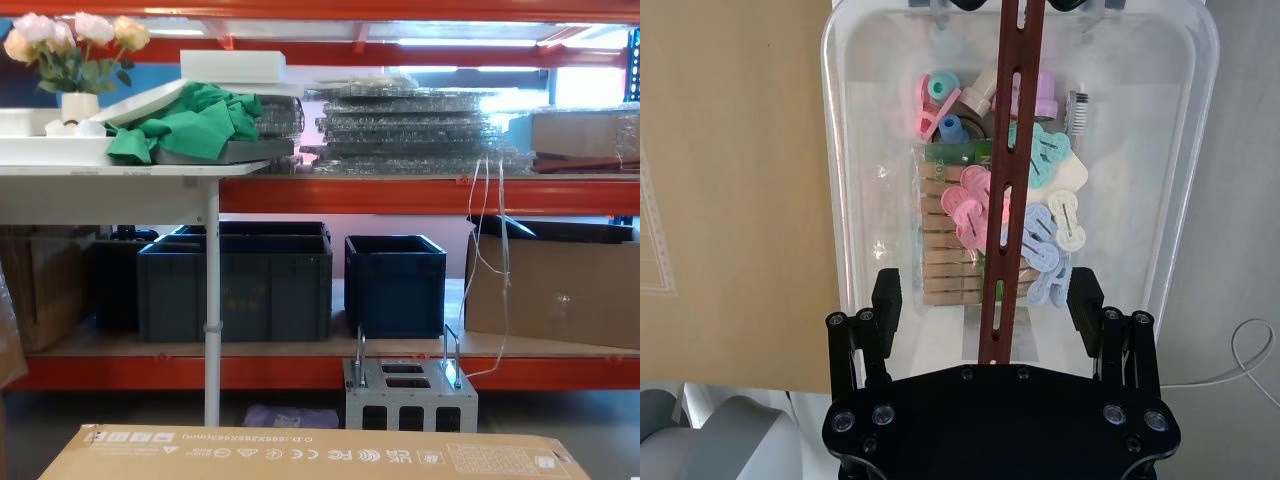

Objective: Use one hand to grasp the basket and place it at the designated location.

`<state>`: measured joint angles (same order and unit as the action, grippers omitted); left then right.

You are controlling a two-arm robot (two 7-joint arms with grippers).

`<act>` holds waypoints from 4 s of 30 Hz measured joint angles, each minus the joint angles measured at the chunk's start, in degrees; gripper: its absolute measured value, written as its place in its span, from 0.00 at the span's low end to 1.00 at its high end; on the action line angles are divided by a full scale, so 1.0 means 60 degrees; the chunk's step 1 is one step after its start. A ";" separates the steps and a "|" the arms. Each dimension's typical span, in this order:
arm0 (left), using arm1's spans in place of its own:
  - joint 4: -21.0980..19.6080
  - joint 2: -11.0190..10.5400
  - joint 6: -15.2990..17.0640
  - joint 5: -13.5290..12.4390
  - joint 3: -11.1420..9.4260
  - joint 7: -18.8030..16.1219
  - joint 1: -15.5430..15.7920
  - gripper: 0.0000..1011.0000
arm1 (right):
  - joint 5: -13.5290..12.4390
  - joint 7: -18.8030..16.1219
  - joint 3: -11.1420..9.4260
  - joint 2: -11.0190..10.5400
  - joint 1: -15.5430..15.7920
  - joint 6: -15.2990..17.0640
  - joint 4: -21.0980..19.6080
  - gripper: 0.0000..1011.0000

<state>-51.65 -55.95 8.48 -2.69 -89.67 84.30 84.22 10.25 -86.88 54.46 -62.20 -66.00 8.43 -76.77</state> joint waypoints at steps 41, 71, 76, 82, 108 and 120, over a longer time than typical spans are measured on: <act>0.0000 0.0000 0.0000 0.0000 0.0000 0.0000 0.0000 0.00 | 0.0000 0.0000 0.0001 0.0000 0.0000 0.0000 0.0000 0.99; 0.0002 0.0000 0.0000 -0.0001 0.0000 0.0000 0.0000 0.00 | 0.0424 -0.0344 0.0339 0.0634 0.0167 -0.0021 0.1143 0.99; -0.0001 0.0000 0.0000 0.0000 0.0000 0.0000 0.0000 0.00 | 0.0425 -0.0398 0.0407 0.0778 0.0115 -0.0128 0.1439 0.99; 0.0001 0.0000 0.0000 -0.0001 0.0000 0.0000 0.0000 0.00 | 0.0425 -0.0409 0.0503 0.0910 0.0058 -0.0176 0.1664 0.99; 0.0000 0.0000 0.0000 0.0000 0.0000 0.0000 0.0000 0.00 | 0.0292 -0.0537 0.1286 0.2168 -0.0402 -0.1300 0.3464 0.99; 0.0000 0.0000 0.0000 0.0000 0.0000 0.0000 0.0000 0.00 | 0.0225 -0.0661 0.1627 0.2319 -0.0475 -0.1428 0.3747 0.99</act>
<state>-51.65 -55.94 8.48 -2.69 -89.66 84.30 84.22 11.60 -90.85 64.22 -48.29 -68.86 -0.13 -54.29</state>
